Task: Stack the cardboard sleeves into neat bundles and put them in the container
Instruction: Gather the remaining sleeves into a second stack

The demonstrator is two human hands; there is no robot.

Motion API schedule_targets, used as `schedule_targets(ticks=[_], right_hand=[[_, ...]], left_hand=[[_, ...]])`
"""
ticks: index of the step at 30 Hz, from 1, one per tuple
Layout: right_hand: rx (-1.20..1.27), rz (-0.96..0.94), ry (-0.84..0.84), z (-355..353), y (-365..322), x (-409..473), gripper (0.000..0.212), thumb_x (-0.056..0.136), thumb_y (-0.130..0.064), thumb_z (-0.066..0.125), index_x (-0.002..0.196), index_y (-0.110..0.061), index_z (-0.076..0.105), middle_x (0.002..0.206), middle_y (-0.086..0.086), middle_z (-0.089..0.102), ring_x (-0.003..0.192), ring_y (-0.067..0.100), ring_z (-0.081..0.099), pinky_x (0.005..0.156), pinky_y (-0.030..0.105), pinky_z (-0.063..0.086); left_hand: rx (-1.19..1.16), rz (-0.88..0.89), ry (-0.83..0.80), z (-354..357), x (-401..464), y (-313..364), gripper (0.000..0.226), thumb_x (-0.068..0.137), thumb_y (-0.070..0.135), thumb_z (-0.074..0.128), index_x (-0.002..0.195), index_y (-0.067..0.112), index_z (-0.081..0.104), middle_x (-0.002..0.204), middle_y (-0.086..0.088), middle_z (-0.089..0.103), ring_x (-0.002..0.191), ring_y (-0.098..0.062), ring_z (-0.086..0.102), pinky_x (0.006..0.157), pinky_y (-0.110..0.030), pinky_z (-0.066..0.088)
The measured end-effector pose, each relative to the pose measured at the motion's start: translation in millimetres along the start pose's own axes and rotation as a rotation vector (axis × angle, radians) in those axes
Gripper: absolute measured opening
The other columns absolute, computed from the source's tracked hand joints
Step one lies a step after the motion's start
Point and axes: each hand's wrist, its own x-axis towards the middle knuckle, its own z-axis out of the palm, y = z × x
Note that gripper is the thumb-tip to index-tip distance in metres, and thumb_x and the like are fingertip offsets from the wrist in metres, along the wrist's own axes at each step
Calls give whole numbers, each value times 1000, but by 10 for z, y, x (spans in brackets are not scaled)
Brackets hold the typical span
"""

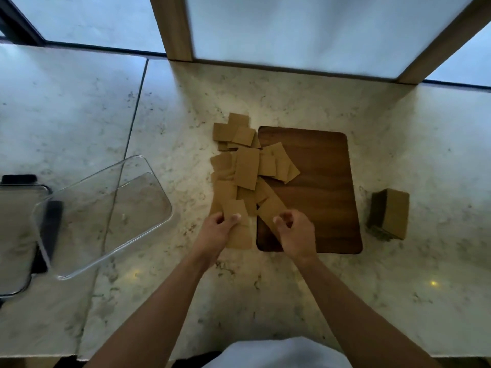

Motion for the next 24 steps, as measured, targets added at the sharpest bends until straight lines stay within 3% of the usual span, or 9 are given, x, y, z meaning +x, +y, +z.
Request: schedule_targets(ticks=[2,4,8,10,12,16,19,21,24], right_hand=[[-273,-15,92,-7,59,77,58,87,-51,72,127,-14,55,122,10,51,113,30,50,92,43,45],[-417,-64,61,-7,102,145,64,79,-56,77,125,-18,53,121,10,49,114,33,45,93,44,42],[-86,-21,23,-123,127,316,32,85,-37,78,103,-18,61,106,2,60,104,25,58,78,32,45],[44,-15,23,-172,104,312,19,88,-36,76,95,-22,66,96,-6,66,95,16,63,67,23,44],[210,5,10,-129,48,242,12,88,-37,76,89,-27,69,95,-10,70,90,8,66,69,20,48],[432,102,-88,206,-234,83,12,87,-30,78,90,-23,70,86,-11,71,70,-2,68,54,8,46],[323,124,128,332,-376,66,17,87,-32,78,88,-24,63,79,-14,63,76,8,64,55,16,41],[340,197,283,278,-405,74,18,89,-32,76,93,-22,62,85,-8,65,83,15,64,57,19,41],[461,279,297,230,-380,63,19,89,-34,75,97,-21,64,97,-3,67,92,18,63,74,32,51]], left_hand=[[-199,-27,-48,-51,19,-18,25,102,15,64,126,12,58,109,-21,79,93,-36,79,77,-49,66],[-281,-11,-63,-82,33,-8,27,103,4,58,129,7,51,102,-24,79,87,-42,79,73,-49,65],[-345,6,-77,-38,-15,76,31,102,-5,55,132,-1,47,90,-27,67,66,-33,65,63,-47,55],[-230,8,-49,-1,-29,113,24,104,4,57,127,-3,51,86,-21,65,62,-30,61,59,-42,55],[-103,47,-52,37,-50,128,28,103,23,66,113,-3,61,82,-17,67,63,-29,62,59,-40,58],[-50,121,-69,-41,-91,117,26,91,36,80,92,12,72,76,-11,74,65,-29,70,62,-40,62],[-11,124,88,-236,-27,93,21,89,28,83,83,10,74,65,-10,73,52,-22,67,53,-32,58],[-4,87,117,-303,6,85,24,91,27,81,83,7,73,65,-11,71,49,-20,65,52,-34,57],[-61,48,54,-279,-17,104,38,94,41,75,88,4,73,70,-12,72,55,-24,67,57,-38,59]])
